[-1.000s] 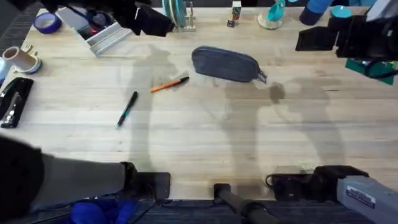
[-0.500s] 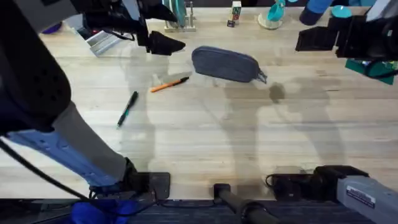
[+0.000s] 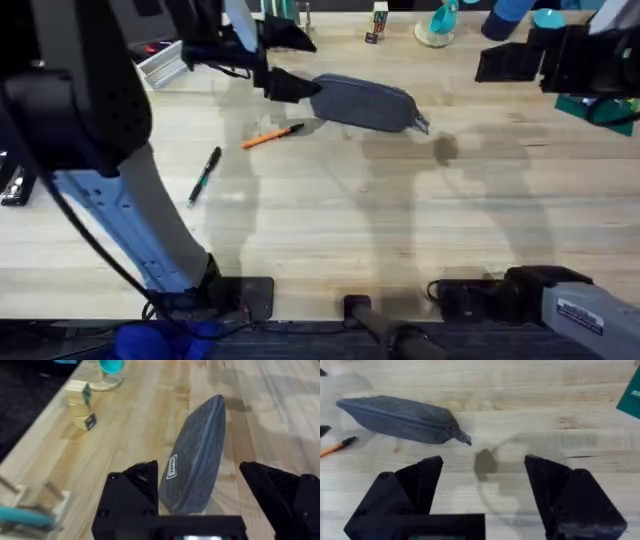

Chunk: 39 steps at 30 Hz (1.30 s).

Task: Unzip the bag, pick up the pens from the table one at a time and place them inside, then zip the bag closed.

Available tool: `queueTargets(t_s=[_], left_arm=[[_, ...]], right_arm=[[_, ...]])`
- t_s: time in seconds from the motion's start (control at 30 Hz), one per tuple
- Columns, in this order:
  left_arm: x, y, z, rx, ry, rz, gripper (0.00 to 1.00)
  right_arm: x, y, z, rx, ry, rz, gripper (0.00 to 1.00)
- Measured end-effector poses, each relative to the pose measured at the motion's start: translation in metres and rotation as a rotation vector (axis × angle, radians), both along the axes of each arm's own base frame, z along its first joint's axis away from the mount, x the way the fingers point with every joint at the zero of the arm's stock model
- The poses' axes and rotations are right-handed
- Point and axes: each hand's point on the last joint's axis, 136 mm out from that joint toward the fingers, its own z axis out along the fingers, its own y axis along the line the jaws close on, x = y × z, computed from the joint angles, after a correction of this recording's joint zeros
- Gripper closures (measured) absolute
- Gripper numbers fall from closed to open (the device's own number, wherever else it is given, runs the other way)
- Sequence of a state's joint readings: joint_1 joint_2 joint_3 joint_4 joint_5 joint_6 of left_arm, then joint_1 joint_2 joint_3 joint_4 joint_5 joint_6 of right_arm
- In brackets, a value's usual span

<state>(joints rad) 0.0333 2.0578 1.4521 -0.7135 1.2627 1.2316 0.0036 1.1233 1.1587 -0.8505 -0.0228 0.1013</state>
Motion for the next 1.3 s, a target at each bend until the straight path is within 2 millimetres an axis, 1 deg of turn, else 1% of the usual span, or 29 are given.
queueTargets(t_s=[0.1,0.4,0.53,0.57,0.6,0.63,0.7,0.73,0.83,0.9,0.93,1.0,1.3], left_arm=[[-0.003,-0.008,-0.01,-0.002,0.025,-0.02,0.008],[-0.007,-0.019,-0.032,-0.003,0.079,-0.048,0.008],[-0.007,-0.021,-0.036,-0.003,0.087,-0.051,0.016],[-0.007,-0.021,-0.036,-0.003,0.088,-0.051,0.096],[-0.007,-0.02,-0.036,-0.002,0.083,-0.052,0.21],[-0.007,-0.02,-0.036,-0.002,0.078,-0.052,0.278],[-0.007,-0.02,-0.036,-0.002,0.076,-0.053,0.331],[-0.007,-0.02,-0.036,-0.002,0.078,-0.052,0.393],[-0.007,-0.02,-0.036,-0.001,0.076,-0.052,0.634],[-0.006,-0.02,-0.037,0.004,0.071,-0.052,0.897],[-0.006,-0.02,-0.037,0.007,0.067,-0.052,0.943],[-0.006,-0.02,-0.037,0.007,0.067,-0.052,0.957],[-0.006,-0.02,-0.037,0.007,0.067,-0.052,0.958]], right_arm=[[0.0,0.0,0.0,0.0,0.0,0.0,0.007],[0.0,0.0,0.0,0.0,0.002,0.0,0.005],[-0.005,0.0,-0.004,0.0,0.027,0.0,0.005],[-0.006,0.0,-0.005,0.0,0.032,0.0,0.005],[-0.007,0.0,-0.005,0.0,0.037,0.0,0.005],[-0.008,0.0,-0.006,0.0,0.041,0.0,0.005],[-0.009,0.0,-0.007,0.0,0.044,0.0,0.005],[-0.009,0.0,-0.006,0.0,0.044,0.0,0.005],[-0.009,0.0,-0.007,0.0,0.044,0.0,0.005],[-0.009,0.0,-0.007,0.0,0.045,0.0,0.005],[-0.009,0.0,-0.007,0.0,0.045,0.0,0.005],[-0.009,0.0,-0.007,0.0,0.045,0.0,0.005],[-0.009,0.0,-0.007,0.0,0.044,0.0,0.005]])
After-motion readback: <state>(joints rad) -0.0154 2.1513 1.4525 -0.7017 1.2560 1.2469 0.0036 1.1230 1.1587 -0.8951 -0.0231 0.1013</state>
